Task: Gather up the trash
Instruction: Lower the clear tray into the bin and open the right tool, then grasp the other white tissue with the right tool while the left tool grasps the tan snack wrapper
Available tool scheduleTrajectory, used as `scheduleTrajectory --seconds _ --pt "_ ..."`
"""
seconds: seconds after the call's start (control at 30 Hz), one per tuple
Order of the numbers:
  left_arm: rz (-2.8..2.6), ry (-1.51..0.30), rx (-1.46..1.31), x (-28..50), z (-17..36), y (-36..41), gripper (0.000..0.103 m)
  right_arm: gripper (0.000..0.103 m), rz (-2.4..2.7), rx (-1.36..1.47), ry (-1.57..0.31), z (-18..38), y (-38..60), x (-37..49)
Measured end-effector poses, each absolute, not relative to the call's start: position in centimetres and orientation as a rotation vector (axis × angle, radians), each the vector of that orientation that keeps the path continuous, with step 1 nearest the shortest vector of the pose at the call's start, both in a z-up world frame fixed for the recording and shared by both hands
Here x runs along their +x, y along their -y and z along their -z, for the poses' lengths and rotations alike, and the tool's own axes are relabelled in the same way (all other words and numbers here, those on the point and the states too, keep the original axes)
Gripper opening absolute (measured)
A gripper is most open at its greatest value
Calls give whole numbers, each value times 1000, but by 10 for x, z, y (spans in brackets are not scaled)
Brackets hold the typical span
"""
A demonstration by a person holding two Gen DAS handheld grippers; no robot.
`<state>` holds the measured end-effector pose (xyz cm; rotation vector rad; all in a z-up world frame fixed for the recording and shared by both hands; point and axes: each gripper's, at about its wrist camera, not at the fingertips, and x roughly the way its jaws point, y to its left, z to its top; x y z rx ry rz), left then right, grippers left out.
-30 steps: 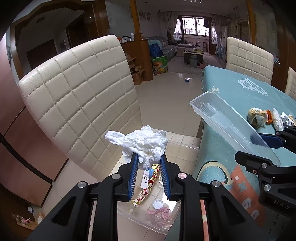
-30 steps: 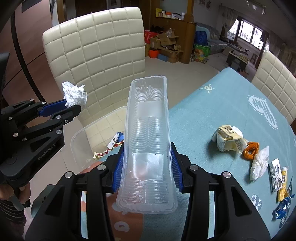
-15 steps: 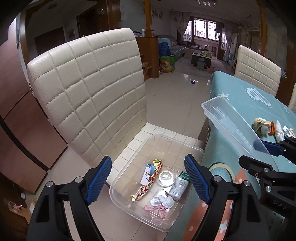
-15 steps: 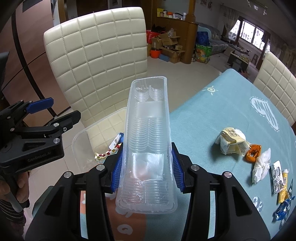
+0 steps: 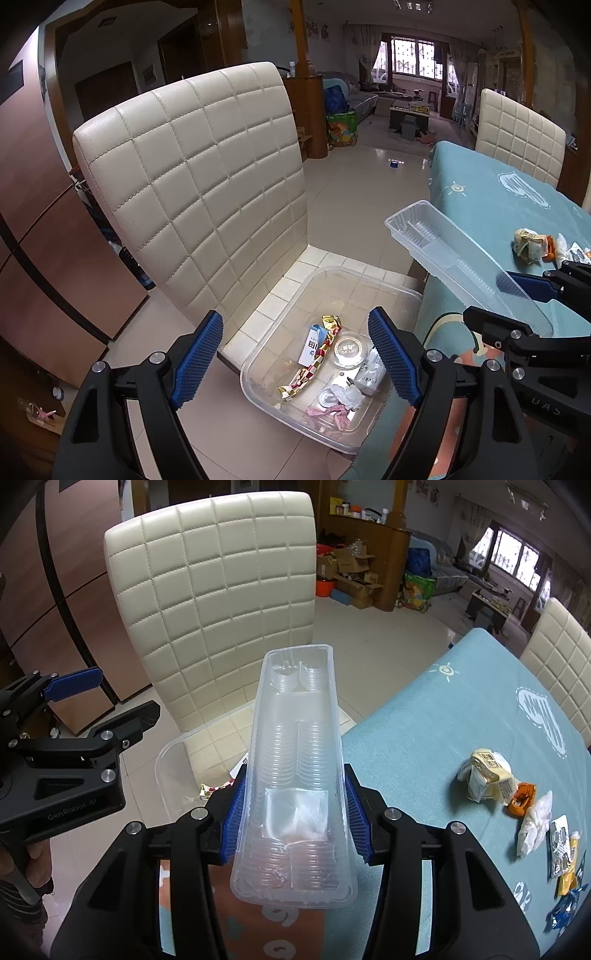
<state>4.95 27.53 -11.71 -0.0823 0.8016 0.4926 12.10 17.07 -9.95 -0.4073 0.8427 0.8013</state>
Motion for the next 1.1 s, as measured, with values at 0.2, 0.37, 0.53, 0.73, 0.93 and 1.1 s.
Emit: scheduleTrajectory --seconds 0.2,0.37,0.53,0.73,0.93,1.1 --pt "-523 -784 -77 46 112 -279 79 51 -835 -388 -834 95 -174 120" --pt "-531 -778 -84 43 109 -281 79 74 -824 -364 -790 86 -169 117" --pt "-497 -787 -84 46 109 -271 79 74 -792 -367 -783 84 -156 115" --pt "-450 -786 -34 52 105 -245 79 74 -746 -313 -795 82 -125 122" --pt "-394 -785 -10 60 98 -218 79 74 -685 -268 -794 79 -87 128" --pt "-331 -785 31 75 97 -185 79 73 -622 -217 -815 81 -50 141"
